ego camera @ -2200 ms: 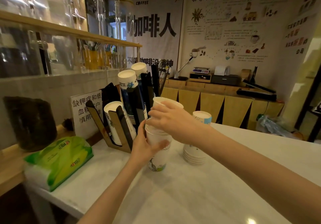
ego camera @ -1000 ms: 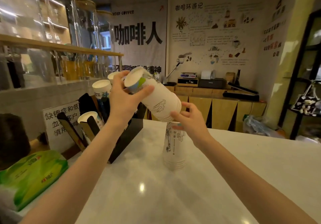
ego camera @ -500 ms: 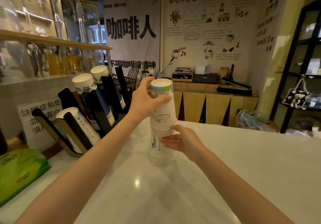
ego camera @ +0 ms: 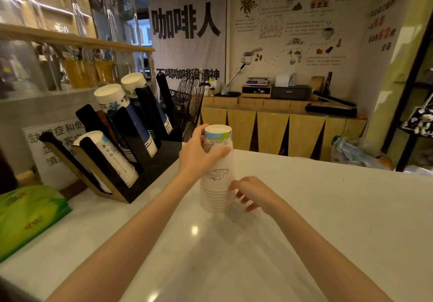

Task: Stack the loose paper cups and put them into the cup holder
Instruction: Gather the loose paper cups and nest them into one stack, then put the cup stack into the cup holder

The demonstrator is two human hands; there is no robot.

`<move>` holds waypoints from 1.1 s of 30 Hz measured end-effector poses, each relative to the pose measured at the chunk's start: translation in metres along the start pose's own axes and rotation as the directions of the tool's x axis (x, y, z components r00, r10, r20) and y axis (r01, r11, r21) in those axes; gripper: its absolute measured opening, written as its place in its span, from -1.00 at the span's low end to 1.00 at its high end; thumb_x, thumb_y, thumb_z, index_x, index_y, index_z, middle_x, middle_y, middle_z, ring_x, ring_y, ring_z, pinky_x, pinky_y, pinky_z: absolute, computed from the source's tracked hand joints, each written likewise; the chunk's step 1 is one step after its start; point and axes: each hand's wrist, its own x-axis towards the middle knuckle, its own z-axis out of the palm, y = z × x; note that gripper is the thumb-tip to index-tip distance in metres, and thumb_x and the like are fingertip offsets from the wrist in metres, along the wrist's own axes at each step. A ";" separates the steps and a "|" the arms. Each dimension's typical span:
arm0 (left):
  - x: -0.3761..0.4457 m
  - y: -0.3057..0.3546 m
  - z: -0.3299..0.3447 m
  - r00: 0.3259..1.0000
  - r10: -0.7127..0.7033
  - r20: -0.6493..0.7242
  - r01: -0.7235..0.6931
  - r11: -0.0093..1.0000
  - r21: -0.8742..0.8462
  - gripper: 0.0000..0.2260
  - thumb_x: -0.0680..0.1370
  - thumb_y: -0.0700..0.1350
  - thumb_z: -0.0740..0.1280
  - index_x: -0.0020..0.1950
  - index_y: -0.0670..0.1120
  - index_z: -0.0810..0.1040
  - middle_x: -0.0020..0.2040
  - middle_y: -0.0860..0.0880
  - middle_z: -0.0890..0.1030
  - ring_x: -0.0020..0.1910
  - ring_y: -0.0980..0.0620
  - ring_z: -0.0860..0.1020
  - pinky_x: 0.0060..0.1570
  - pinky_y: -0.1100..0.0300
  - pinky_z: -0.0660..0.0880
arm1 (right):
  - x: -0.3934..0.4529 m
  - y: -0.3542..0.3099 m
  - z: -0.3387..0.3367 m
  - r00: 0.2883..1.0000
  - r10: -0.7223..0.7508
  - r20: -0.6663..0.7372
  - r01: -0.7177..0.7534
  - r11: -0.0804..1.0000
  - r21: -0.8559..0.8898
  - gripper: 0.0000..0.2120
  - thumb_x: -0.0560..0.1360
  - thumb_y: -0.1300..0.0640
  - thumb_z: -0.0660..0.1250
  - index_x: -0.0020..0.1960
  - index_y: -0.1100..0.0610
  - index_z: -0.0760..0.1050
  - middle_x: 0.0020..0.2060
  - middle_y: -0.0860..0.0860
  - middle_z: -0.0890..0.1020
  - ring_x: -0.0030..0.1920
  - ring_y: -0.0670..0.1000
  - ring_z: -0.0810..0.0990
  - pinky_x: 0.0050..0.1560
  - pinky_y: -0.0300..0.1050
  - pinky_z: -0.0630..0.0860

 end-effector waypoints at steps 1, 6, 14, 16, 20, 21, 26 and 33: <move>-0.002 -0.002 0.003 1.000 -0.015 -0.004 0.015 1.000 -0.009 -0.31 0.28 0.11 0.46 0.33 0.04 0.27 0.21 -0.03 0.53 0.05 0.10 0.46 -0.02 0.14 0.48 | 0.002 0.000 -0.001 1.000 -0.017 -0.003 0.017 1.000 -0.013 -0.54 0.37 0.02 0.31 0.20 0.20 0.37 -0.10 0.05 0.54 -0.14 0.03 0.52 -0.22 -0.06 0.53; -0.028 -0.028 0.017 0.993 -0.113 -0.020 0.112 0.993 -0.042 -0.31 0.26 0.13 0.47 0.32 0.06 0.28 0.25 0.00 0.51 0.06 0.16 0.42 -0.05 0.25 0.43 | 0.007 -0.002 0.004 0.988 -0.098 0.124 0.077 0.984 0.160 -0.19 0.30 -0.02 0.45 0.41 -0.04 0.07 0.18 0.05 0.47 0.10 0.06 0.45 0.01 -0.03 0.43; -0.068 -0.060 0.035 0.964 -0.246 0.099 0.265 0.912 -0.315 -0.58 0.40 0.15 0.32 0.23 0.25 0.31 0.21 0.07 0.53 0.13 0.14 0.51 -0.04 0.32 0.51 | 0.011 0.008 0.021 0.958 -0.288 -0.013 0.281 0.922 0.268 -0.27 0.31 0.00 0.47 0.36 0.00 0.18 0.29 0.05 0.47 0.15 0.01 0.44 0.11 -0.03 0.51; -0.070 -0.063 0.036 0.959 -0.247 0.139 0.281 0.896 -0.344 -0.56 0.40 0.16 0.30 0.24 0.26 0.27 0.26 0.05 0.51 0.14 0.14 0.50 -0.03 0.32 0.51 | 0.012 0.011 0.023 0.958 -0.285 -0.040 0.284 0.916 0.282 -0.29 0.32 0.03 0.47 0.35 0.00 0.20 0.29 0.05 0.45 0.22 0.05 0.43 0.17 0.04 0.50; -0.076 -0.061 0.034 0.962 -0.188 0.196 0.248 0.903 -0.351 -0.39 0.24 0.33 0.36 0.23 0.38 0.19 0.27 0.18 0.44 0.20 0.17 0.46 -0.02 0.40 0.50 | 0.016 0.017 0.025 0.954 -0.285 -0.093 0.299 0.911 0.285 -0.30 0.30 0.09 0.49 0.35 -0.01 0.23 0.30 0.05 0.46 0.26 0.09 0.42 0.19 0.09 0.50; -0.076 -0.061 0.033 0.964 -0.174 0.203 0.236 0.910 -0.342 -0.36 0.22 0.31 0.39 0.22 0.41 0.18 0.26 0.23 0.44 0.22 0.18 0.45 0.00 0.38 0.50 | 0.016 0.018 0.025 0.956 -0.274 -0.100 0.292 0.904 0.313 -0.28 0.28 0.09 0.50 0.34 -0.01 0.25 0.29 0.05 0.46 0.26 0.09 0.43 0.20 0.12 0.49; -0.081 -0.056 0.029 0.977 -0.088 0.195 0.116 0.984 -0.135 -0.16 0.17 0.14 0.52 0.20 0.54 0.03 0.14 0.55 0.35 0.19 0.40 0.39 -0.04 0.47 0.45 | 0.016 0.025 0.023 0.971 -0.199 -0.129 0.237 0.837 0.494 -0.32 0.26 0.04 0.51 0.28 -0.06 0.27 0.23 0.08 0.50 0.18 0.11 0.49 0.09 0.16 0.55; -0.077 -0.056 0.020 1.000 -0.005 0.000 0.005 0.983 0.184 -0.16 0.24 0.22 0.43 0.39 0.21 0.05 0.34 0.10 0.35 0.26 0.13 0.36 0.18 0.13 0.43 | 0.010 0.020 0.035 0.992 -0.116 0.042 0.043 0.644 0.764 -0.46 0.34 0.04 0.42 0.26 -0.01 0.30 0.05 0.02 0.58 0.02 0.10 0.58 -0.27 -0.05 0.58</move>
